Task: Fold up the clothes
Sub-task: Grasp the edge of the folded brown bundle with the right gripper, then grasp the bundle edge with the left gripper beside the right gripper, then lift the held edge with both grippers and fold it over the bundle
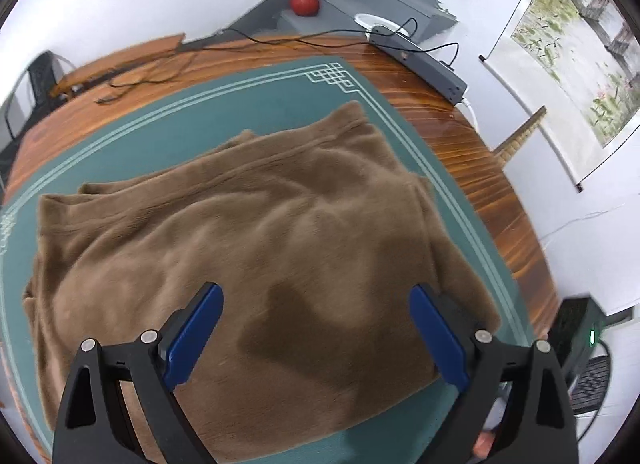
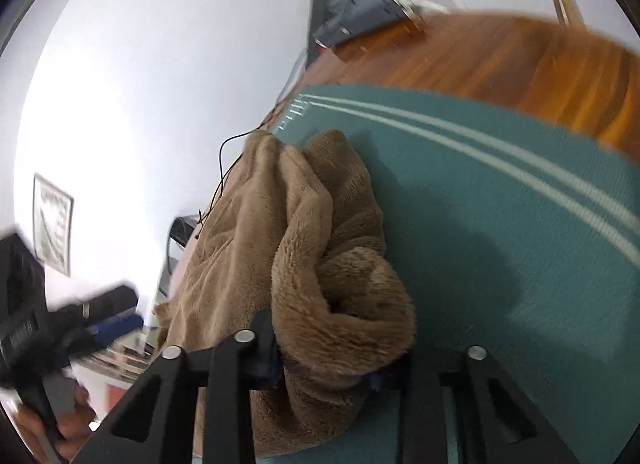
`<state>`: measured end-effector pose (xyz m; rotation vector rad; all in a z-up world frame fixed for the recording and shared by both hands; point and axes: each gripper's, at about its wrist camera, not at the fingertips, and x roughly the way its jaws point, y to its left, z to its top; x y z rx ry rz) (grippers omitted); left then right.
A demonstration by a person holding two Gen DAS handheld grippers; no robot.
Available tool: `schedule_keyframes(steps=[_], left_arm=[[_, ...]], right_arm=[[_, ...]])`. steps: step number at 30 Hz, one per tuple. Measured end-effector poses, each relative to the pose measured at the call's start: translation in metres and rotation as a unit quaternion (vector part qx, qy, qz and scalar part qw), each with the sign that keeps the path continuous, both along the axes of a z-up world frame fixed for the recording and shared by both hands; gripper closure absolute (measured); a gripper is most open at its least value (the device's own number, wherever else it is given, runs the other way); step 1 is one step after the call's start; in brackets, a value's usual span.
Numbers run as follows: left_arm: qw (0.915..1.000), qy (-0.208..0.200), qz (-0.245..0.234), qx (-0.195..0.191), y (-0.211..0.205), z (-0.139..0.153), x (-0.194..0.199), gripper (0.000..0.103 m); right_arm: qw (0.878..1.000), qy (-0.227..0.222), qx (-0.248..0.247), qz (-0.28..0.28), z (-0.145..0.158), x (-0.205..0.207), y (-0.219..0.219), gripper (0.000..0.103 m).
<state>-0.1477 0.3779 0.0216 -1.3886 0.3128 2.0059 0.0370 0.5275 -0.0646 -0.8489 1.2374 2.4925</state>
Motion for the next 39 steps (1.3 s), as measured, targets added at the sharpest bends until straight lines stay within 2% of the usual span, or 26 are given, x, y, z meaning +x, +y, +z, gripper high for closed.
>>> schedule_keyframes(steps=[3,6,10,13,15,25,28,29,30,31,33,39], left_arm=[[0.9996,-0.024,-0.012,-0.005,0.014,0.000,-0.007,0.007],[0.9986,-0.041,-0.033,-0.010,0.030,0.005,-0.011,0.007],[0.9960,-0.063,-0.063,-0.006,0.051,0.017,-0.014,0.004],[0.9944,-0.068,-0.080,-0.016,0.067,0.022,-0.015,0.001],[0.9940,-0.052,-0.088,-0.039,0.081,0.021,-0.012,0.001],[0.9823,-0.041,-0.124,-0.134,0.110,-0.010,-0.004,0.001],[0.9832,-0.061,-0.114,-0.129,0.101,-0.016,-0.013,0.002],[0.9833,-0.068,-0.111,-0.127,0.098,-0.018,-0.016,0.014],[0.9835,-0.075,-0.107,-0.125,0.095,-0.019,-0.019,0.047],[0.9835,-0.082,-0.104,-0.123,0.092,-0.021,-0.022,0.061],[0.9857,-0.101,-0.085,-0.105,0.082,-0.021,-0.032,0.070],[0.9899,-0.133,-0.036,-0.031,0.042,-0.002,-0.054,0.078]], right_arm=[[0.996,0.004,0.089,0.022,0.028,-0.008,-0.022,0.074],[0.986,0.008,0.162,0.041,0.047,-0.014,-0.045,0.074],[0.972,0.012,0.227,0.062,0.056,-0.010,-0.072,0.074],[0.966,0.018,0.249,0.070,0.055,-0.002,-0.083,0.074],[0.963,0.021,0.256,0.075,0.053,-0.005,-0.088,0.074],[0.955,0.032,0.278,0.101,0.057,-0.004,-0.114,0.074],[0.952,0.034,0.283,0.108,0.059,-0.004,-0.121,0.074],[0.951,0.034,0.285,0.111,0.059,-0.004,-0.123,0.074],[0.951,0.035,0.287,0.113,0.060,-0.004,-0.126,0.074],[0.950,0.036,0.289,0.116,0.060,-0.004,-0.128,0.074],[0.948,0.037,0.292,0.120,0.061,-0.005,-0.133,0.074],[0.943,0.052,0.300,0.135,0.075,-0.005,-0.147,0.074]])
